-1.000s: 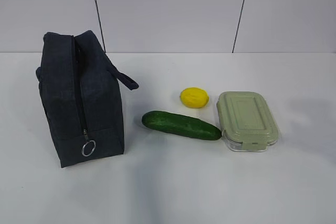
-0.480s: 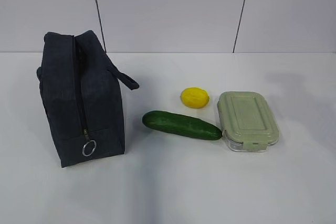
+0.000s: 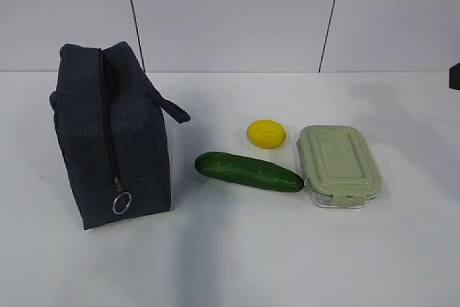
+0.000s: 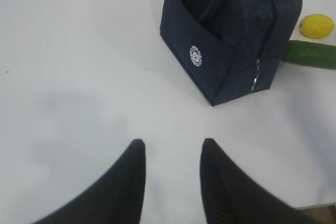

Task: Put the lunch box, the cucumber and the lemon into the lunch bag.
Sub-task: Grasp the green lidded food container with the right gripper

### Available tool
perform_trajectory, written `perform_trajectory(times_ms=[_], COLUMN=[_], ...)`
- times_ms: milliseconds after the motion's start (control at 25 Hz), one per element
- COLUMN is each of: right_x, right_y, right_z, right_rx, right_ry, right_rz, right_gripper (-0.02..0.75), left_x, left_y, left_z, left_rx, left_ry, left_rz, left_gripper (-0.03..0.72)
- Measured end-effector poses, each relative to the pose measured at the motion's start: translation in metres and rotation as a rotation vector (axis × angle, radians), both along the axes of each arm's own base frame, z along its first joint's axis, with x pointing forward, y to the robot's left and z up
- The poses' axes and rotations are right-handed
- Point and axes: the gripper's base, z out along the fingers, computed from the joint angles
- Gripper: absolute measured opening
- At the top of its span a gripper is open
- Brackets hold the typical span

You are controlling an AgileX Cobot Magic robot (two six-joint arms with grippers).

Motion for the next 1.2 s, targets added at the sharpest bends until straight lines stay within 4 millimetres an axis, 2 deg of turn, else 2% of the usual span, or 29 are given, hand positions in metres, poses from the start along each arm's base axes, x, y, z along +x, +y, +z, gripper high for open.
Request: perform_trajectory(times_ms=[360, 720, 1040, 1200], right_x=[0.019, 0.024, 0.036, 0.050], right_y=[0.003, 0.006, 0.011, 0.015], right_z=[-0.007, -0.007, -0.029, -0.026], right_rx=[0.042, 0.102, 0.155, 0.149], right_ry=[0.046, 0.039, 0.196, 0.258], right_rz=[-0.008, -0.020, -0.025, 0.008], right_gripper=[0.508, 0.508, 0.508, 0.508], left_x=[0.000, 0.000, 0.000, 0.000], left_y=[0.000, 0.000, 0.000, 0.000], left_z=[0.000, 0.000, 0.000, 0.000], left_rx=[0.000, 0.000, 0.000, 0.000], left_ry=[0.000, 0.000, 0.000, 0.000], left_rz=[0.000, 0.000, 0.000, 0.000], left_gripper=[0.240, 0.240, 0.240, 0.240])
